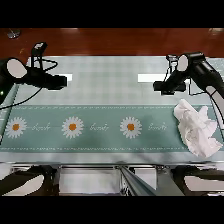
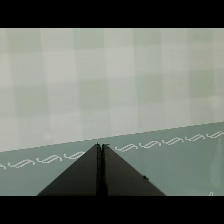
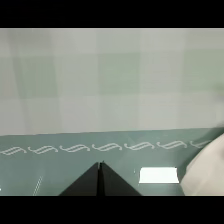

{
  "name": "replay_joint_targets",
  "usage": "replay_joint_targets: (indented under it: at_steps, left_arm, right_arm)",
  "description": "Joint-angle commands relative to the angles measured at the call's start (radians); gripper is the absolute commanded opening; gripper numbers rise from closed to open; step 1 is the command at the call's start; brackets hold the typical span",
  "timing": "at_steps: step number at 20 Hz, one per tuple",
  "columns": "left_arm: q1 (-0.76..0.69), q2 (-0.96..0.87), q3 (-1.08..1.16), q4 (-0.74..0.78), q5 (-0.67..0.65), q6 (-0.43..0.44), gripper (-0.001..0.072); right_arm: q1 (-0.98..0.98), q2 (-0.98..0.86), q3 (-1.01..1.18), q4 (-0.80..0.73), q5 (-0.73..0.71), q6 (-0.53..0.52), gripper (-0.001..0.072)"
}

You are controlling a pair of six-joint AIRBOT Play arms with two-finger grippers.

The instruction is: Fold the shirts.

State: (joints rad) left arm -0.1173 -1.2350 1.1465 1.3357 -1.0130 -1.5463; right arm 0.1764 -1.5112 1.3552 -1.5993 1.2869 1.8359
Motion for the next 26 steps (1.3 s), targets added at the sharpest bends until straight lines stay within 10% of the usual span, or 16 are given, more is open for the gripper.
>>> replay_joint_targets:
  at_steps: [1,12,13,14,15,18,26]
  left_arm:
    - [-0.001,-0.001,0.0,0.0,0.0,0.0,0.0028]
    - [0.0,-0.01,0.0,0.0,0.082,-0.004,0.0031]
    - [0.0,-0.01,0.003,-0.001,0.052,-0.022,0.0078]
    - [0.0,-0.01,0.016,-0.003,-0.022,-0.021,0.0204]
    - [0.003,-0.009,0.031,0.007,-0.101,0.007,0.0343]
    - [0.026,0.002,0.054,0.062,-0.294,0.062,0.0701]
    - [-0.001,0.496,-0.301,-0.064,-0.079,0.017,0.0701]
  right_arm:
    - [0.001,0.0,0.0,0.0,0.0,0.0,0.003]
    - [-0.001,0.001,0.022,0.005,0.046,-0.014,0.0054]
    - [-0.006,0.006,0.031,0.026,0.105,-0.027,0.0223]
    - [-0.014,0.024,0.033,0.031,0.169,-0.055,0.055]
    - [-0.026,0.056,0.033,0.005,0.225,-0.07,0.063]
    - [-0.074,0.217,0.033,-0.16,0.269,-0.081,0.0633]
    - [-0.407,0.906,-0.488,-0.25,-0.048,0.005,0.0635]
